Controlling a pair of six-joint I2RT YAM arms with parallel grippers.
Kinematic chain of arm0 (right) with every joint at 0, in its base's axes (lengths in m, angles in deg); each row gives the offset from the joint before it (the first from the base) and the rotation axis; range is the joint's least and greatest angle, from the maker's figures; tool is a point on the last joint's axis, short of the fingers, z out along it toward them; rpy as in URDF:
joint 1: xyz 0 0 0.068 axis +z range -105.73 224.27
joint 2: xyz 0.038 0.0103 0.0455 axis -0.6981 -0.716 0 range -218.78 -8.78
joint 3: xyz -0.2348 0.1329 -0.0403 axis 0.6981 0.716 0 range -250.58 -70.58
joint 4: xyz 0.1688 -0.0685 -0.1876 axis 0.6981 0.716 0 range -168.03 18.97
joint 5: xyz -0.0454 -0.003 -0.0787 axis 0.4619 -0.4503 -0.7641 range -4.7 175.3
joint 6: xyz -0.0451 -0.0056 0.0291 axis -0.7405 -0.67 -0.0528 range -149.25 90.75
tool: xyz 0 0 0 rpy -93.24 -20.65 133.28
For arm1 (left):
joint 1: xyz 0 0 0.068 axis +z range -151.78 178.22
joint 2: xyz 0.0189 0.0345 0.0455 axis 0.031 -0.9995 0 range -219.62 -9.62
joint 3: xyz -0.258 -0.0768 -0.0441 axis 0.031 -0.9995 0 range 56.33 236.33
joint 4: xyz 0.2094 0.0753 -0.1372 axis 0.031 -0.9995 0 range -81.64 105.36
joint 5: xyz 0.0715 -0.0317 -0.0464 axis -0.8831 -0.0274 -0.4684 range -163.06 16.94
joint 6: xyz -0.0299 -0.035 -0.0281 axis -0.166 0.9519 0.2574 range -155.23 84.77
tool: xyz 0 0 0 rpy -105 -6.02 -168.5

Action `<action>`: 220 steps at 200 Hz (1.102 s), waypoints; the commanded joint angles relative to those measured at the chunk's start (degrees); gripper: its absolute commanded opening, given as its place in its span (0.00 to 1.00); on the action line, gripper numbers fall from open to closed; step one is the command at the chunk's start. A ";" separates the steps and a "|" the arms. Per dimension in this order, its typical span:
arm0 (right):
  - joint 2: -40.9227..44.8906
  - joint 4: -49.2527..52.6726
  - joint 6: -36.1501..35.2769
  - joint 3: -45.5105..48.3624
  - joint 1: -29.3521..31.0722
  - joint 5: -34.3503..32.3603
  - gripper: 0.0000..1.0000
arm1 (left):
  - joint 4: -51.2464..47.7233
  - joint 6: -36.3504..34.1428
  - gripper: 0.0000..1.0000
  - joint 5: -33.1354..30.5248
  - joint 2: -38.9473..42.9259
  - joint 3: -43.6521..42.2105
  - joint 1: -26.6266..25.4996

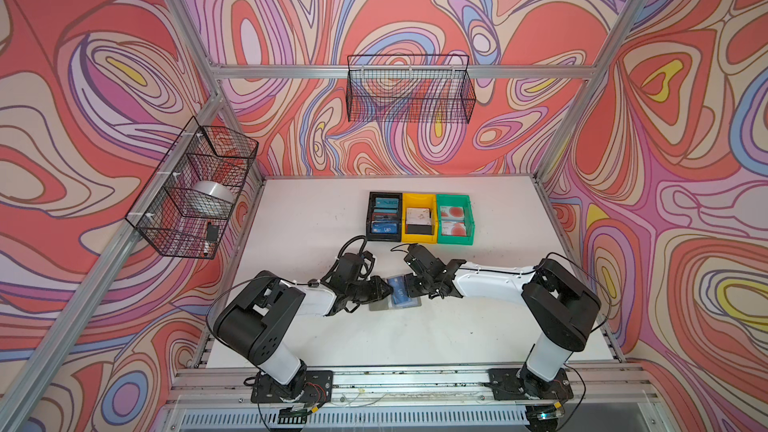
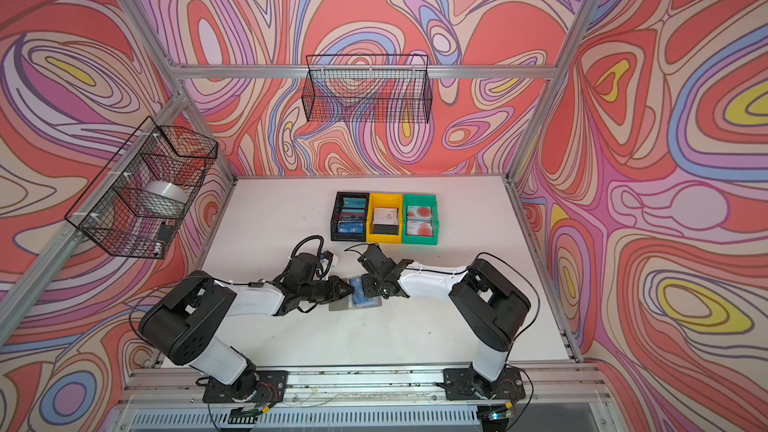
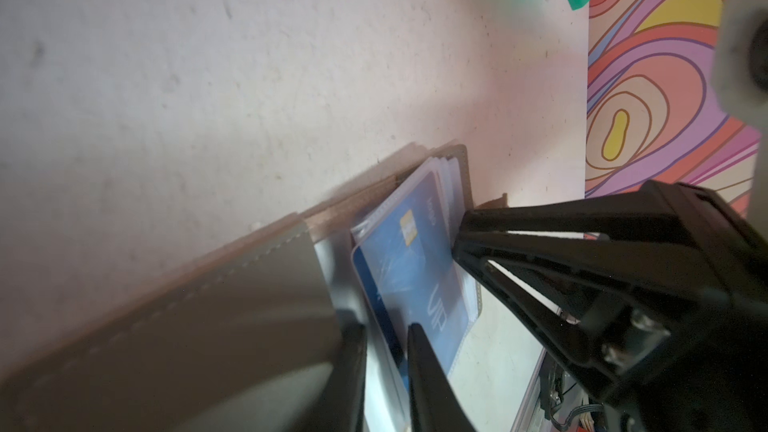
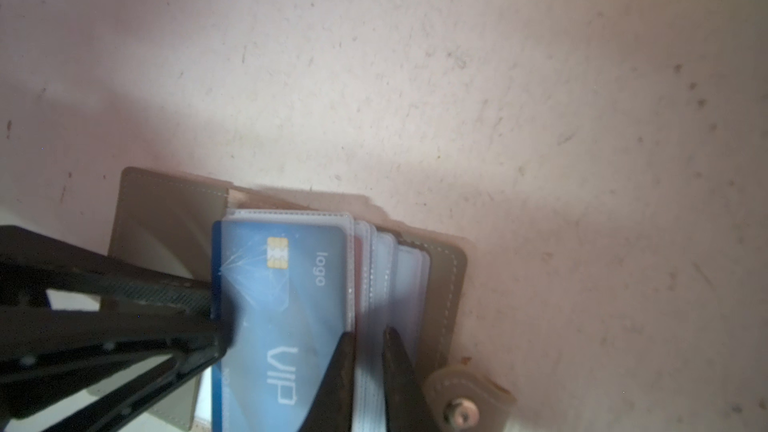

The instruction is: Take the credit cards out of the card holder

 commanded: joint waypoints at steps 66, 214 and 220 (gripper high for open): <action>0.00 1.17 1.73 3.51 0.77 -0.15 0.16 | 0.14 0.49 0.13 -1.43 0.48 -1.45 -0.15; 3.11 2.11 2.99 6.64 0.85 -1.16 0.17 | -0.57 -0.12 0.00 -1.03 0.26 -1.14 -0.15; 3.45 2.33 2.99 6.66 0.77 -1.27 0.17 | -1.21 -0.44 0.00 -1.09 0.38 -1.06 -0.15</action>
